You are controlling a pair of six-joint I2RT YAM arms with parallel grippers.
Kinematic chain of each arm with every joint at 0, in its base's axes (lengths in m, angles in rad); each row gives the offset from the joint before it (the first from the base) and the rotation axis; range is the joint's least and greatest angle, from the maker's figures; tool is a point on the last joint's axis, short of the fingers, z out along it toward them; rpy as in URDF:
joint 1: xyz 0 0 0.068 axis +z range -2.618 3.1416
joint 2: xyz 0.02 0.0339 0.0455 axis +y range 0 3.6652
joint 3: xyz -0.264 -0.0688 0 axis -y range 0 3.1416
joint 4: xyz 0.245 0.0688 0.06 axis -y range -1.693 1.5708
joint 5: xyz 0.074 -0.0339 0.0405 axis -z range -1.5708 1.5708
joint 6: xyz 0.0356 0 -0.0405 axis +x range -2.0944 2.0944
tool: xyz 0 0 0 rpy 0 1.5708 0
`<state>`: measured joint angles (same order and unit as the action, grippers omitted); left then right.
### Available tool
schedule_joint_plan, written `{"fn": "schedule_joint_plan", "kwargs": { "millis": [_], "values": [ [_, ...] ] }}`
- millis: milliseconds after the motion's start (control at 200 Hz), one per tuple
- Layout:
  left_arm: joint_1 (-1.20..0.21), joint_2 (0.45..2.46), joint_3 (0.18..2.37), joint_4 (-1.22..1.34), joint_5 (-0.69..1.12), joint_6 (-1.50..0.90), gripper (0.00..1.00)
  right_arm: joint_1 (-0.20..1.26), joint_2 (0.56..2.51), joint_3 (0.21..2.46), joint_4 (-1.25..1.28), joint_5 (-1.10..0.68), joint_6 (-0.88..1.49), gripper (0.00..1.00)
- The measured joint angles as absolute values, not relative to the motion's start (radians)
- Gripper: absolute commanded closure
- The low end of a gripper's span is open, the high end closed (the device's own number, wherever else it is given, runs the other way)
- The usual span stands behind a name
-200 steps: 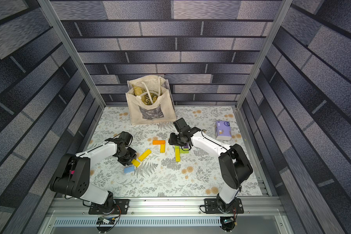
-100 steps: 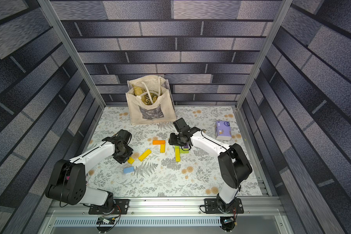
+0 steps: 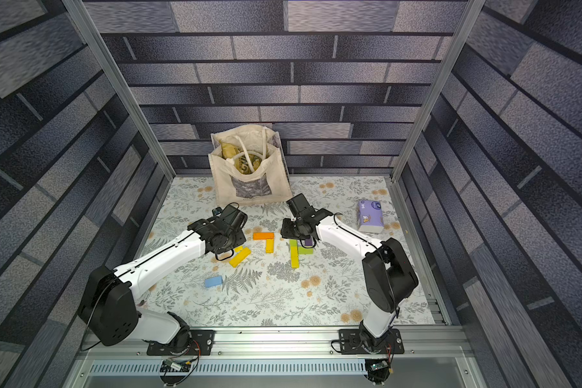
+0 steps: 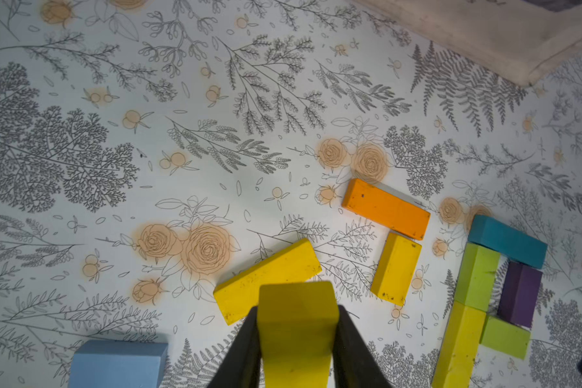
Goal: Assemble the letter p with building blocks
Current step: Place the building block at the center of the board.
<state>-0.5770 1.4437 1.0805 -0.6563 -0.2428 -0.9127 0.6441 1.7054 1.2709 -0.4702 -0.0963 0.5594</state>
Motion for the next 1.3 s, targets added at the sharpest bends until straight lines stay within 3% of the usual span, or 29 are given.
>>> {"fn": "schedule_joint_plan", "kwargs": {
  "millis": [441,1297],
  "values": [
    [-0.594,1.518,1.007,-0.426,-0.014,-0.681,1.00,0.615,1.649,1.267,-0.497,-0.027,0.559,0.54],
    [-0.622,1.666,0.950,-0.327,-0.029,-0.662,1.00,0.604,1.629,1.227,-0.498,-0.019,0.559,0.54]
  ]
}}
